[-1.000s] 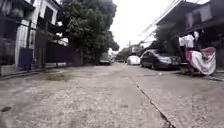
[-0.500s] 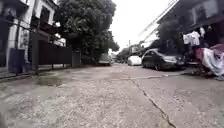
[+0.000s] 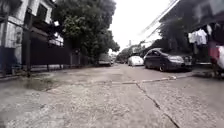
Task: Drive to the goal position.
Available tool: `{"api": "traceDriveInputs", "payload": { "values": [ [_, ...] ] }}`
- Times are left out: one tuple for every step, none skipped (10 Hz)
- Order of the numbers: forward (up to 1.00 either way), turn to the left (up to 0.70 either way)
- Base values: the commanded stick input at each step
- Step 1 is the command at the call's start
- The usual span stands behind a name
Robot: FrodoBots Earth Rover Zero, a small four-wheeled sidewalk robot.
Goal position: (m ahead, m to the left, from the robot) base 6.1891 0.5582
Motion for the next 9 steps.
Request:
{"api": "traceDriveInputs", "payload": {
  "values": [
    [1.00,0.00],
    [1.00,0.00],
    [1.00,0.00],
    [1.00,0.00],
    [1.00,0.00],
    [1.00,0.00],
    [1.00,0.00],
    [1.00,0.00],
    [1.00,0.00]
  ]
}}
